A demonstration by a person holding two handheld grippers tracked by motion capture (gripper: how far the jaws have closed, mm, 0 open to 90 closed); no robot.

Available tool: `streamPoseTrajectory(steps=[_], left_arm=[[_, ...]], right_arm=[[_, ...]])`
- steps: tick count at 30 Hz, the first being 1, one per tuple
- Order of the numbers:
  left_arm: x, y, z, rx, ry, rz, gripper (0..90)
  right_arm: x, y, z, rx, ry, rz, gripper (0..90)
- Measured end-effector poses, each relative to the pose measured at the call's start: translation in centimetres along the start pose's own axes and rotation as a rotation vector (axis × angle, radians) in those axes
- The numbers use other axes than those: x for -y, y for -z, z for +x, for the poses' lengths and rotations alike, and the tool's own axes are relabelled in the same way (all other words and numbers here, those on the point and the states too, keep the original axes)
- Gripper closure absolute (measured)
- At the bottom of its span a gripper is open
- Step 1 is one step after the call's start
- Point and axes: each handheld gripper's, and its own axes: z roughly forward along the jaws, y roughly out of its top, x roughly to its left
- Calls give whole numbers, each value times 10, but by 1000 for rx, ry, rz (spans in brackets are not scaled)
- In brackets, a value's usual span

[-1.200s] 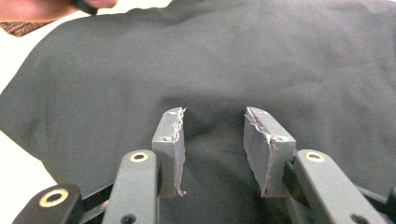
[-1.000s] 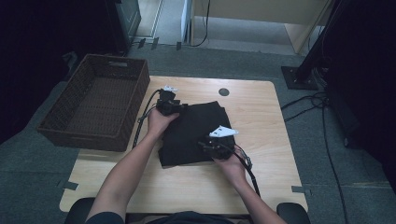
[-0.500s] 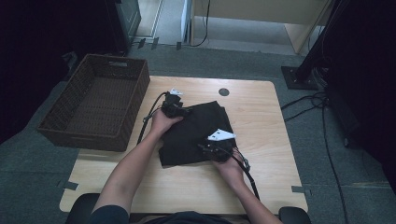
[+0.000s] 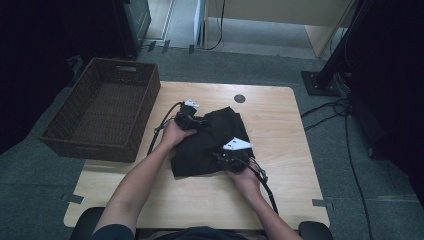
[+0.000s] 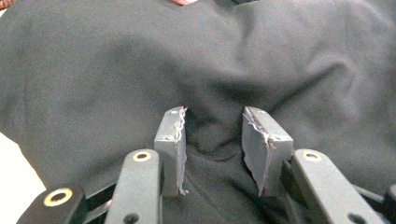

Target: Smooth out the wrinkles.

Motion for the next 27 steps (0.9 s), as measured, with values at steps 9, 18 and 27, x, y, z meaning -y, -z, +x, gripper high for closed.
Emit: streamPoseTrajectory(steps=[9,18,27], left_arm=[[-15,12,-5,-77,-13,-19,842],[-35,35,-13,-76,-60,-112,843],[-44,62,-25,-16,-78,-174,847]], right_arm=[[-22,10,10,-9,-62,-57,585],[-30,-30,9,44,-87,-22,579],[-43,-51,4,89,-76,-23,588]])
